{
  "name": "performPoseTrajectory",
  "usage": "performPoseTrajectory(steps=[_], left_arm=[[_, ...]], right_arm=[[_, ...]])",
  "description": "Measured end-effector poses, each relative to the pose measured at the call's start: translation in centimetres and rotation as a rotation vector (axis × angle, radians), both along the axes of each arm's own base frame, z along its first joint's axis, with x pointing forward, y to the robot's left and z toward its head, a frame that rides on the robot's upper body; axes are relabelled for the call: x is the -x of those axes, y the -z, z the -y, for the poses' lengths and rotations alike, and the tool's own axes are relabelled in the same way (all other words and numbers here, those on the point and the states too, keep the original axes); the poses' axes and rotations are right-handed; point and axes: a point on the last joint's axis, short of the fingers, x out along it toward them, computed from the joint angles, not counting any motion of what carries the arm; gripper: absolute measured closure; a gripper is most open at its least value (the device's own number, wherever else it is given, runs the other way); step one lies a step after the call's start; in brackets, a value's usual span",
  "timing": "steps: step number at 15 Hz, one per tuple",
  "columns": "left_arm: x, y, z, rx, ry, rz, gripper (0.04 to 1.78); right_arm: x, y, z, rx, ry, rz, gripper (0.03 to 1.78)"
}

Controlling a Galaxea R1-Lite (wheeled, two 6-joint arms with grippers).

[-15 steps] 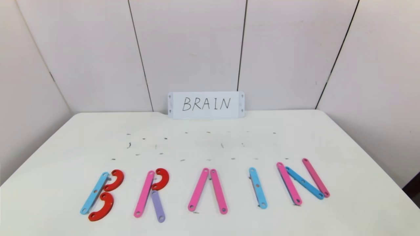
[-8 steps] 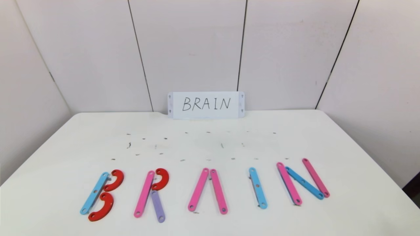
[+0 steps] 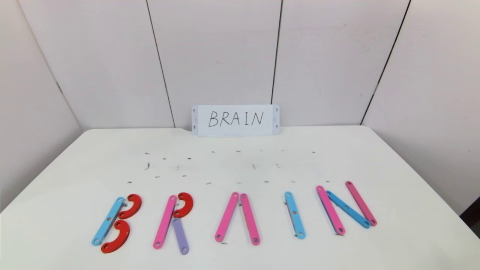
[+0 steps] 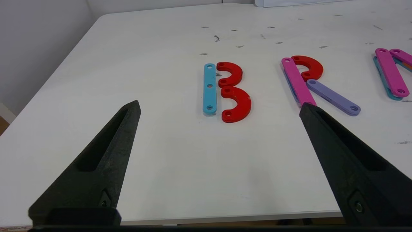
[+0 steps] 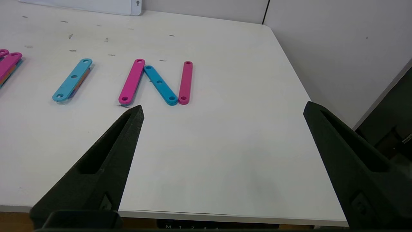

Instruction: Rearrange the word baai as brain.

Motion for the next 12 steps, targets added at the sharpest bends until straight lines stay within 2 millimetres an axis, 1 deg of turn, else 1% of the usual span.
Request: performPoseTrajectory(steps=[4,12], left_arm=[[-0.05,0.06,0.01,0.016,0.005,0.005,0.08],[-0.12,0.16,-0.02,0.039,-0.011,0.011,0.08]], right_arm=[[0.0,0.0,0.01,-0.04,0.005,0.0,0.07],[-0.01,-0.02,0.01,-0.046,0.01,0.0,0.07]])
